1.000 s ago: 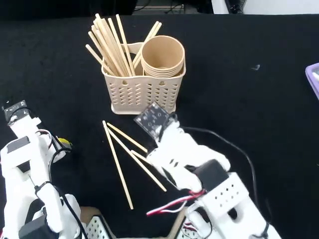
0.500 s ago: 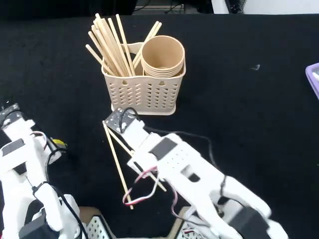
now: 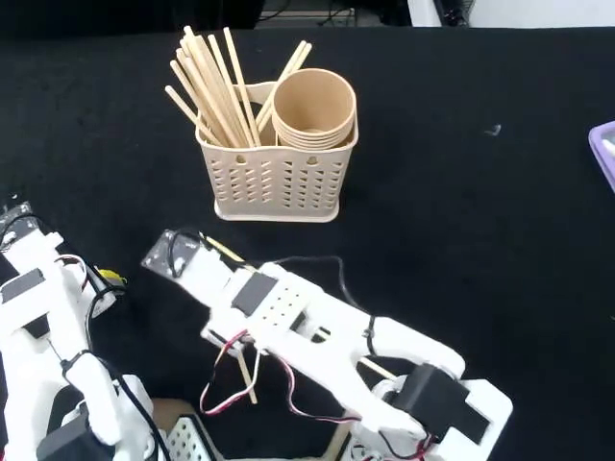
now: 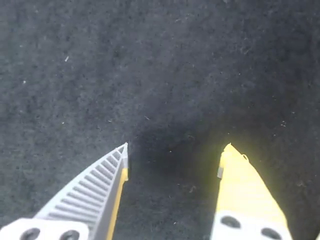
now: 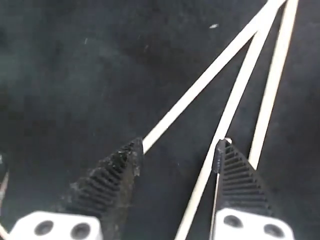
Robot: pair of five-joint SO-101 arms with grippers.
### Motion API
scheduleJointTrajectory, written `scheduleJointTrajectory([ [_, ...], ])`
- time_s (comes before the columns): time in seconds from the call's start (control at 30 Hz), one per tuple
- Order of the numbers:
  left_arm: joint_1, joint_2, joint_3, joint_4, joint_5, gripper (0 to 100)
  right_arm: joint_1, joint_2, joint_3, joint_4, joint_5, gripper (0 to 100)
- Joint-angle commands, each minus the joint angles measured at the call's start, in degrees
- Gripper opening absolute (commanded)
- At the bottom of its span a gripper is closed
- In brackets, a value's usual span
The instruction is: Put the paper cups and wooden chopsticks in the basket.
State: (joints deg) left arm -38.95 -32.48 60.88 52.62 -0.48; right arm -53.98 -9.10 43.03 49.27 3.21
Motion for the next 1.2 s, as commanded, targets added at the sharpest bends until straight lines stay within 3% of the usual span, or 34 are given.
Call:
scheduleJointTrajectory([
  [0.0, -2.5, 0.1, -0.7, -0.8, 0.5, 29, -0.4, 0.4, 0.3, -6.5, -3.9, 23.4],
  [0.2, -6.8, -0.4, -0.5, -3.0, 3.1, 29, -0.3, 0.4, 5.9, -16.4, -4.3, 23.4],
  [0.37, -9.6, -0.1, -0.5, -4.4, 5.4, 29, -0.3, 0.4, 6.2, -17.0, -4.2, 23.4],
  [0.7, -9.5, -0.4, -0.3, -4.2, 5.3, 29, 3.7, 8.3, -2.9, -4.1, 0.8, 22.9],
  [0.97, -9.5, -0.4, -0.3, -4.0, 5.2, 29, 6.4, 11.6, -6.6, -0.9, 4.8, 15.2],
  [1.1, -9.5, -0.4, -0.3, -4.2, 5.2, 29, 6.2, 11.5, -7.1, 0.3, 5.2, 2.5],
  [1.17, -9.5, -0.4, -0.3, -4.2, 5.2, 29, 6.2, 10.7, -7.2, 0.6, 5.2, 2.0],
])
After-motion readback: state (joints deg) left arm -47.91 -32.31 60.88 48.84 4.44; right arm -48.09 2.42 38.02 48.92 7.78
